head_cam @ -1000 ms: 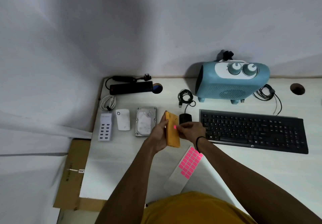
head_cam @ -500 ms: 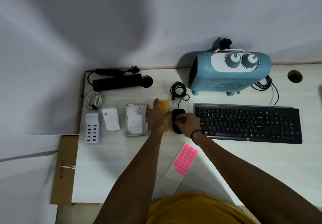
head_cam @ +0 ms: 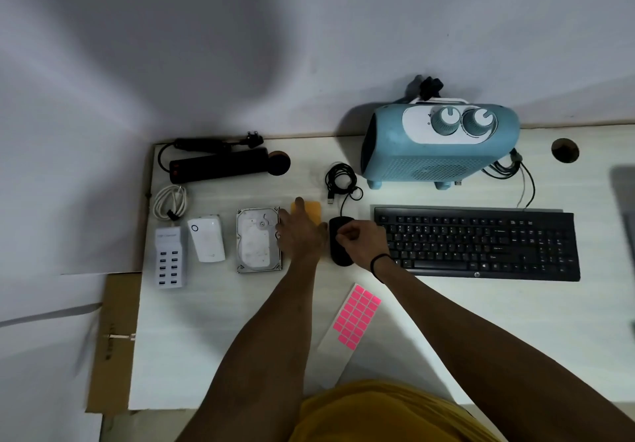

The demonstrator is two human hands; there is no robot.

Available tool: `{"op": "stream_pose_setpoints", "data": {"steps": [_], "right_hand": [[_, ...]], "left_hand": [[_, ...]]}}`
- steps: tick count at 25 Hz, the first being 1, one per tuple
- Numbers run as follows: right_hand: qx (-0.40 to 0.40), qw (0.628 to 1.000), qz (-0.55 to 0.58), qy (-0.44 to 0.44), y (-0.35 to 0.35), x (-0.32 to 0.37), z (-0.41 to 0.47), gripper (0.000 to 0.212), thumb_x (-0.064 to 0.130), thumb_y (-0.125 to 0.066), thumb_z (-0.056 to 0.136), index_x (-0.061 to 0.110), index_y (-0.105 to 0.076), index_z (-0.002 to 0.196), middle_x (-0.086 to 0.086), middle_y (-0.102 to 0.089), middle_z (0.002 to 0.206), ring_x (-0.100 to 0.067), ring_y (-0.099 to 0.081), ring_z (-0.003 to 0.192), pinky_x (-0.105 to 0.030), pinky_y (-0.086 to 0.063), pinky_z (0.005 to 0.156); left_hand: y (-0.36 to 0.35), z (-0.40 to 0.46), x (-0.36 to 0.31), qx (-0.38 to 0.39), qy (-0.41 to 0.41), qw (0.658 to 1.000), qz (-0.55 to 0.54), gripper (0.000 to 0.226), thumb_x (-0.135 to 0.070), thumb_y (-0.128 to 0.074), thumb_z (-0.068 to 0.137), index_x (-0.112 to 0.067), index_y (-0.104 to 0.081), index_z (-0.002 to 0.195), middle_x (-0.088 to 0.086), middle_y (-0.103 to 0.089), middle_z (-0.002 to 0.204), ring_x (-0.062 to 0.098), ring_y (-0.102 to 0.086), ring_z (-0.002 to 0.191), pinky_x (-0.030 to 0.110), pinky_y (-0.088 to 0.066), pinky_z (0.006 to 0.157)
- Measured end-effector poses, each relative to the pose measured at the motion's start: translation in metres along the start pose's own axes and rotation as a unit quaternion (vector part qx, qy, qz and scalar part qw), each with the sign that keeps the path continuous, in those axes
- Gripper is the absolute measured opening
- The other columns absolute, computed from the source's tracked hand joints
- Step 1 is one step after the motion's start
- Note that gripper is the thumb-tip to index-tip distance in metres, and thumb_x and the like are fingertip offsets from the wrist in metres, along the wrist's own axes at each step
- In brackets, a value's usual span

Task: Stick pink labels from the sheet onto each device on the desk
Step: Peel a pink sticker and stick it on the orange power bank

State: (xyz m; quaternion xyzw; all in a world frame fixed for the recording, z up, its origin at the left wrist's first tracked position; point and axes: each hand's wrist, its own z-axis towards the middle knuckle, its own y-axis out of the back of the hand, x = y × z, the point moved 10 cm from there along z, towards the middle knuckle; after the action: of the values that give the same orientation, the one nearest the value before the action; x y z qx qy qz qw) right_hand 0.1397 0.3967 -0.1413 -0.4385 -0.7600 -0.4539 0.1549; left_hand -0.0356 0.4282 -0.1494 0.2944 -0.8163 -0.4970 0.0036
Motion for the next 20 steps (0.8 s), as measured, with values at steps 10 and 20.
{"op": "stream_pose_setpoints", "data": {"steps": [10, 20], "right_hand": [[0.0, 0.999, -0.015, 0.03, 0.012, -0.007, -0.061, 0.017, 0.015, -0.07, 0.085, 0.013, -0.076, 0.101, -0.004, -0.076, 0.095, -0.013, -0.069, 0.087, -0.015, -0.046, 0.076], [0.234, 0.936, -0.261, 0.024, -0.069, -0.099, -0.143, 0.036, 0.029, -0.06, 0.093, 0.015, -0.066, 0.126, -0.006, -0.065, 0.129, -0.025, -0.059, 0.119, -0.037, -0.047, 0.103]], "left_hand": [[-0.025, -0.073, 0.004, 0.09, -0.098, 0.987, -0.088, 0.052, -0.036, -0.071, 0.089, -0.015, -0.055, 0.133, 0.013, -0.053, 0.133, 0.029, -0.058, 0.117, 0.033, -0.049, 0.084], [-0.081, -0.144, 0.103, 0.183, -0.043, 0.982, 0.007, 0.039, -0.038, -0.076, 0.082, -0.009, -0.073, 0.107, 0.007, -0.072, 0.11, 0.026, -0.068, 0.106, 0.031, -0.054, 0.083]]}}
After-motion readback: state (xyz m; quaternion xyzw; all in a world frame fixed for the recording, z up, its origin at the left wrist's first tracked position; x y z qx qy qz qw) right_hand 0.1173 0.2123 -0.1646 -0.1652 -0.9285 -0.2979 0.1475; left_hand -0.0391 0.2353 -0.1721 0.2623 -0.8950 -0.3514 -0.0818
